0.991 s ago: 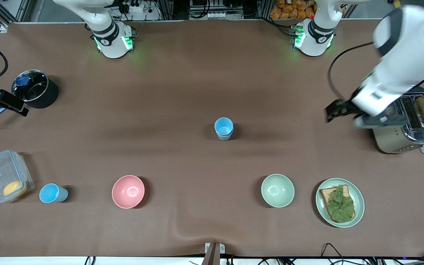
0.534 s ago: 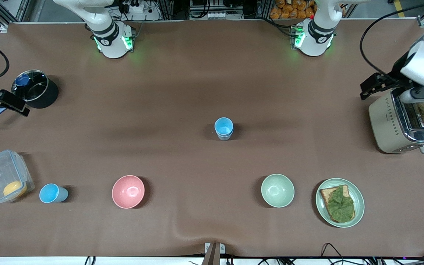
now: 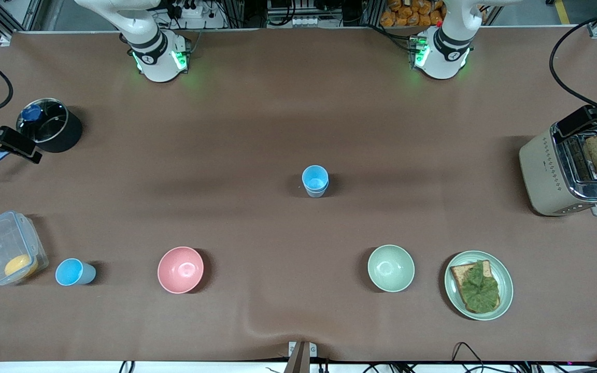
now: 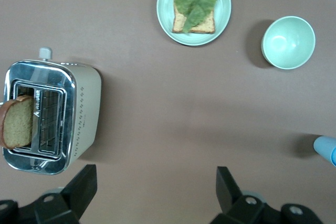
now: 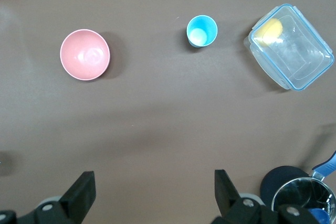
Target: Stack blue cups with both arms
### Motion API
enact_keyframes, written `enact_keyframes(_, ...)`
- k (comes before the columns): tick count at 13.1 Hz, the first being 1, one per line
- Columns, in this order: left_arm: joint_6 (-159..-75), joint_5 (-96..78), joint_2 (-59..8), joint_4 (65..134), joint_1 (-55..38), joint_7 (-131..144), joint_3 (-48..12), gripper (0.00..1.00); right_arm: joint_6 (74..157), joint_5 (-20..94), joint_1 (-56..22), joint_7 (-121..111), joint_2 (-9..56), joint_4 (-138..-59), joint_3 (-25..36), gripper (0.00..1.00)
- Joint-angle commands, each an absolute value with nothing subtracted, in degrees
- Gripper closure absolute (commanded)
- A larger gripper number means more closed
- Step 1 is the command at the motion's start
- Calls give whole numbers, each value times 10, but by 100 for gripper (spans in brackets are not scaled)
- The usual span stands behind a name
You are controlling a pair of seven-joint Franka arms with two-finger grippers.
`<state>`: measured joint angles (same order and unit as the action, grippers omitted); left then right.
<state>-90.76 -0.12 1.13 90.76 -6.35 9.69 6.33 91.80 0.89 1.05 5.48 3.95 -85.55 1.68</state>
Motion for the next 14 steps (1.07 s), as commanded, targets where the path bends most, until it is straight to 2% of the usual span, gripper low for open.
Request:
enact_keyframes(1,-891,-3,1,889,-76,105,50,0,914,1,17,65,34,-857,10,0)
enact_keyframes(14,-851,-4,-2,883,-76,105,29,0,913,1,20,65,35,-859,11,0)
